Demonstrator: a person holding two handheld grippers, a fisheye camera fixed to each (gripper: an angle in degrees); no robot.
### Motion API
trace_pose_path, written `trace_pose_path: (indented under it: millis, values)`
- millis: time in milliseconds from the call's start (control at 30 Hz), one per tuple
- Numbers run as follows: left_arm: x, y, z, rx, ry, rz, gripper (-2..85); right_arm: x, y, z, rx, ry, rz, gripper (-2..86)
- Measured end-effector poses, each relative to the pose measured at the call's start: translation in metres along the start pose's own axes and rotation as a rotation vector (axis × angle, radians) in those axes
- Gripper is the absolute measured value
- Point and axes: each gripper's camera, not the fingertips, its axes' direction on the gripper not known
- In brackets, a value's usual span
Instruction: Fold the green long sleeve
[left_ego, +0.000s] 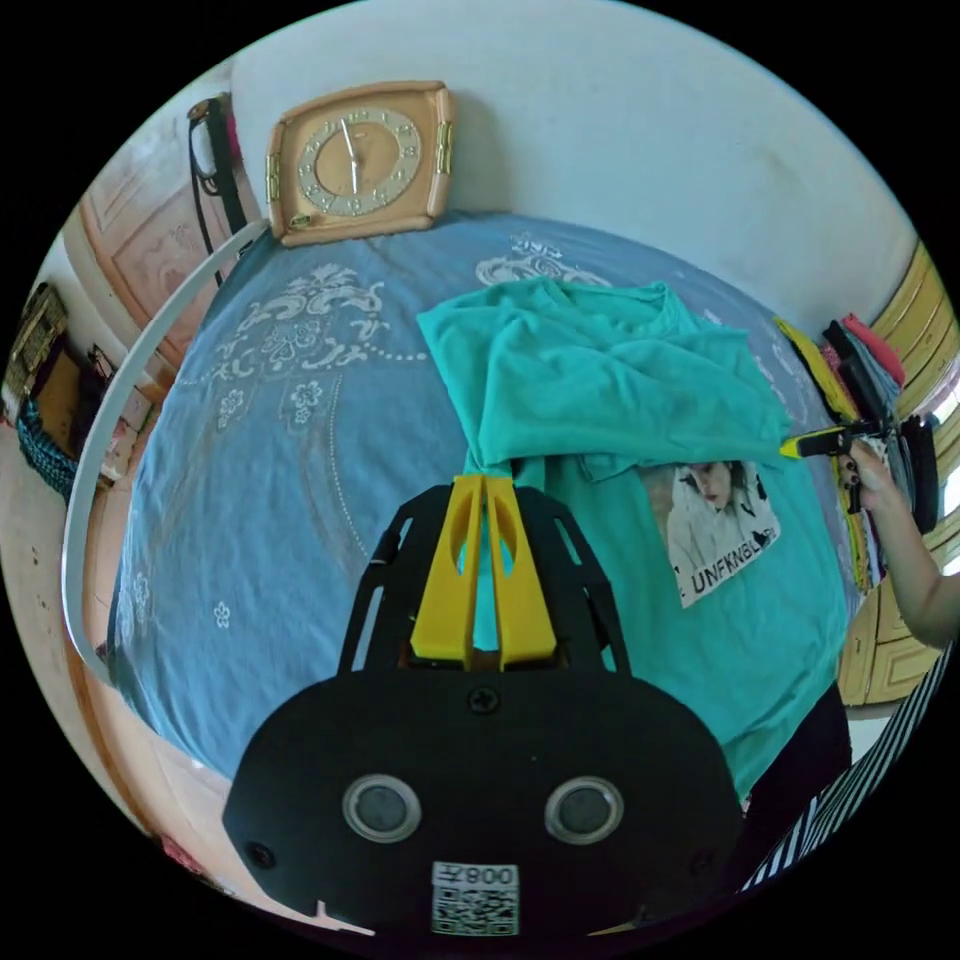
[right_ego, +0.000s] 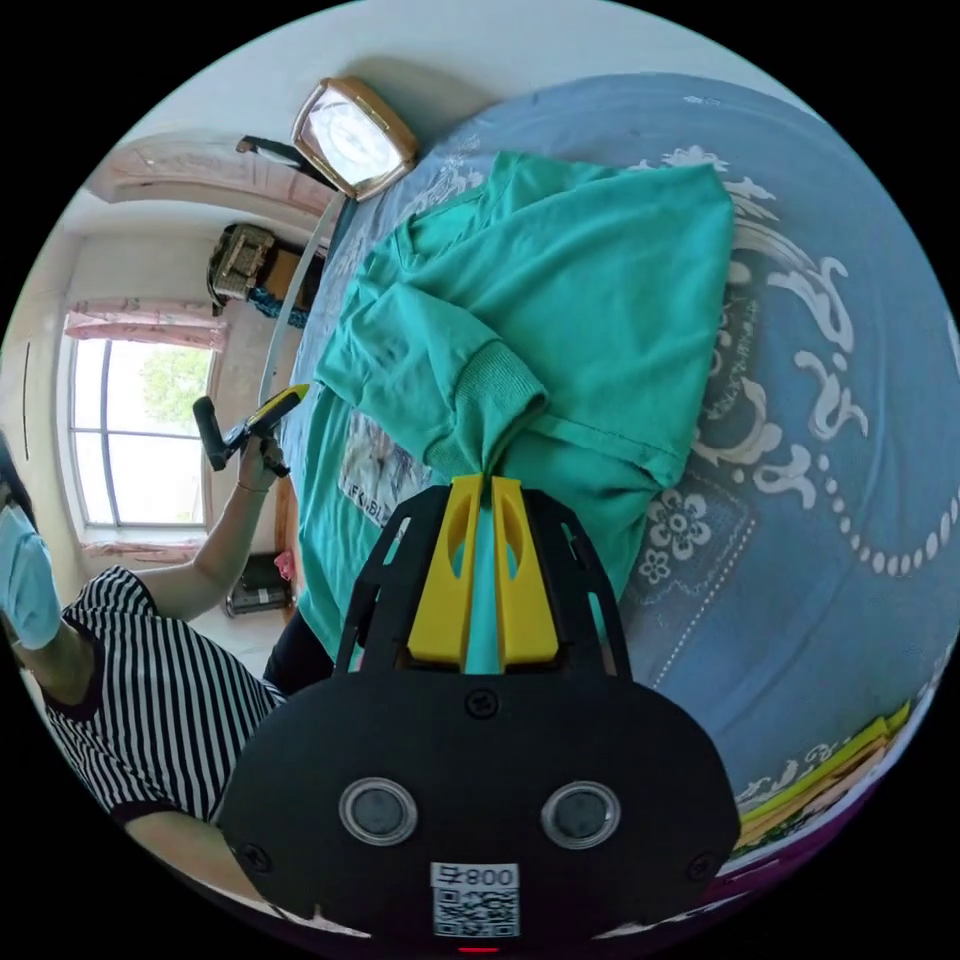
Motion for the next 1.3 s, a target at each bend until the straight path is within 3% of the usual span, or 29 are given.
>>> trace_pose_path:
  millis: [167,333,467,567,867,1033,1300]
  values:
    - [-0.003,-0.032,-0.012,0.071,0.088,0.028,6.4,-0.032,0.003,-0.019,0.133,0.147,-0.051,7.7]
    - [-0.004,-0.100,0.042,-0.001,0.150,0.008,6.8,-0.041,-0.039,0.012,0.066,0.312,-0.044,7.2]
    - [-0.001,-0.139,0.096,-0.134,0.062,-0.016,5.8,-0.047,-0.036,0.013,0.064,0.264,-0.067,3.8]
    - [-0.004,-0.143,0.098,-0.119,0.081,-0.001,5.0,-0.046,-0.018,0.001,0.077,0.223,-0.069,2.4]
    - [0.013,-0.090,0.043,0.008,0.174,0.046,6.0,-0.066,0.002,-0.018,0.212,0.253,-0.042,4.6]
    - [0.024,-0.052,0.056,-0.087,0.094,0.063,6.4,-0.062,-0.022,0.014,0.094,0.277,-0.016,5.8]
    - [0.054,-0.032,0.025,0.044,0.273,0.030,5.6,-0.095,-0.013,-0.020,0.144,0.335,-0.080,1.5]
